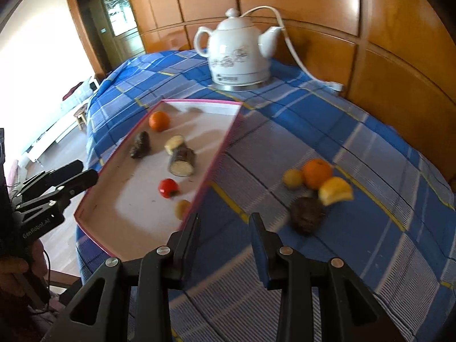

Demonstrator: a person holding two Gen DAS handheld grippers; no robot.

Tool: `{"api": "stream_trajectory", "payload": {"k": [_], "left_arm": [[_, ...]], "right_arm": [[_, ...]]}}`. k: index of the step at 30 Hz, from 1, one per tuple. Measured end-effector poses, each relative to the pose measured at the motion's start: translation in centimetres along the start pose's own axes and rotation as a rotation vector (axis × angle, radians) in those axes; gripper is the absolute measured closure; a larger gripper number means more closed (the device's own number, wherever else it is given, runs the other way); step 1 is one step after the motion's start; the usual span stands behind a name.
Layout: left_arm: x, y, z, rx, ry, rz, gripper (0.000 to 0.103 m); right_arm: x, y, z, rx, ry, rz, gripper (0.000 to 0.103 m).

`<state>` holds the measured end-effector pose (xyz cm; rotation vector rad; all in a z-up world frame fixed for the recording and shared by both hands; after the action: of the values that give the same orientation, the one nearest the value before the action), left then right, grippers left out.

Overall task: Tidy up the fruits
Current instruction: 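Withdraw the right tool from the tray while the left tool moves toward the dark brown fruit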

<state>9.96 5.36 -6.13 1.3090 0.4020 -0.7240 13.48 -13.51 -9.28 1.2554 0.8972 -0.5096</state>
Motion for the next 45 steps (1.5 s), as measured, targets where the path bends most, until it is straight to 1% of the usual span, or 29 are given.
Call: {"api": "stream_trajectory", "payload": {"k": [10, 20, 24, 30, 36, 45], "left_arm": [[0.1, 0.0, 1.9, 0.052, -0.006, -0.008, 0.051], [0.7, -0.2, 3.8, 0.105, -0.017, -0.03, 0.051], [1.1, -0.3, 4.6, 0.126, -0.02, -0.043, 0.051], [1.8, -0.6, 5.9, 0.156, -0.029, -0.065, 0.051], [2.8, -0.8, 7.1, 0.181, -0.039, -0.087, 0.051], [4.1, -1.0, 9.2, 0.22, -0.074, -0.12, 0.051]], "right_arm": [[-1.2, -1.7, 5.9, 0.058, -0.083, -0.006, 0.068], [-1.8, -3.4, 12.8, 0.131, -0.183, -0.025, 0.068], [-1.4, -4.6, 16.1, 0.195, -0.221, -0.042, 0.068], [-0.2, -6.5, 20.1, 0.323, -0.244, -0.076, 0.068], [0.6, -7.5, 21.9, 0.398, -0.259, -0.135, 0.068], [1.4, -8.3, 22.1, 0.393, -0.299, -0.19, 0.068]]}}
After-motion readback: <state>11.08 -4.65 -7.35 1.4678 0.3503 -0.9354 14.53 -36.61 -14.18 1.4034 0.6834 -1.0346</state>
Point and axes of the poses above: each gripper's, at about its wrist camera, not at the fingertips, and x roughly the way its jaws point, z to its right, y to its top, the point moved 8 cm from there along x, roughly the way its jaws point, and after that the axes turned 12 degrees about -y, right-handed, at the moved point
